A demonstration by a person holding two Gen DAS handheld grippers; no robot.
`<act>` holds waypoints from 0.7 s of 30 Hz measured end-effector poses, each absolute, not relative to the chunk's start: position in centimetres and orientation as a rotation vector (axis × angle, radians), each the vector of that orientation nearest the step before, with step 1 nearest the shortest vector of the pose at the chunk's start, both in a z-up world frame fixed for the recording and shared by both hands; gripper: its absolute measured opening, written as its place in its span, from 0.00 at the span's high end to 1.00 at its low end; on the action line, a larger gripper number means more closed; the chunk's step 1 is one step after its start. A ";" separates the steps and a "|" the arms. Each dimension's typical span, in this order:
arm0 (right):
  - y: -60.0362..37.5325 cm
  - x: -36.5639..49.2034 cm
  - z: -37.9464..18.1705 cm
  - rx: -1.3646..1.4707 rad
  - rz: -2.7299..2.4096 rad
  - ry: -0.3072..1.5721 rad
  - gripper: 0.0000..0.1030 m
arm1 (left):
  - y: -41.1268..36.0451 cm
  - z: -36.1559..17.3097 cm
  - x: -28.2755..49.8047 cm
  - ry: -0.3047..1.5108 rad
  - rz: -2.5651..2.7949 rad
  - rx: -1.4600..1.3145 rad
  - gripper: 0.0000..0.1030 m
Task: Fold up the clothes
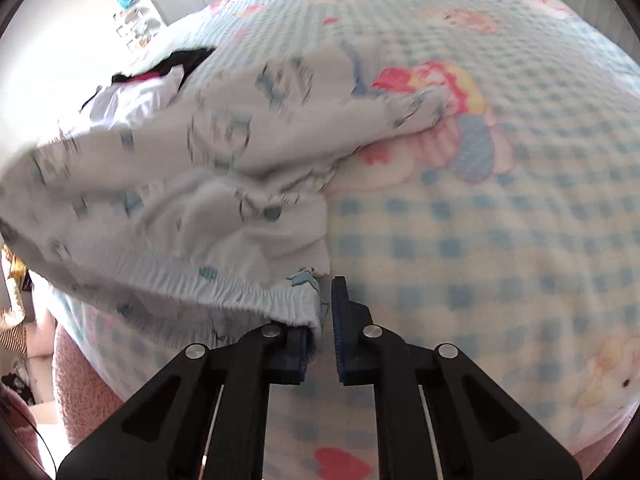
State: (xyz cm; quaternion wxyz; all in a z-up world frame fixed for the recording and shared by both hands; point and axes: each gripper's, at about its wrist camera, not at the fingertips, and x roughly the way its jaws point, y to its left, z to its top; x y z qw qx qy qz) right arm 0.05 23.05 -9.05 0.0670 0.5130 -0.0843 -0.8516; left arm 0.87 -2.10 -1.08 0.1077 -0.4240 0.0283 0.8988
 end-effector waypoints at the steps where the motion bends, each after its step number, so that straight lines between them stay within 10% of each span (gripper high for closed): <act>1: 23.7 0.2 -8.3 1.526 -2.595 -0.267 0.93 | -1.9 -2.1 1.0 0.085 2.628 -1.279 0.94; 7: 27.0 1.7 -1.5 1.336 -2.739 -0.314 0.93 | -0.1 -4.5 1.9 0.055 2.507 -1.348 0.94; 21: 29.3 -2.5 24.3 0.690 -2.921 -0.108 0.95 | 2.8 18.1 -4.1 0.102 2.598 -0.730 0.94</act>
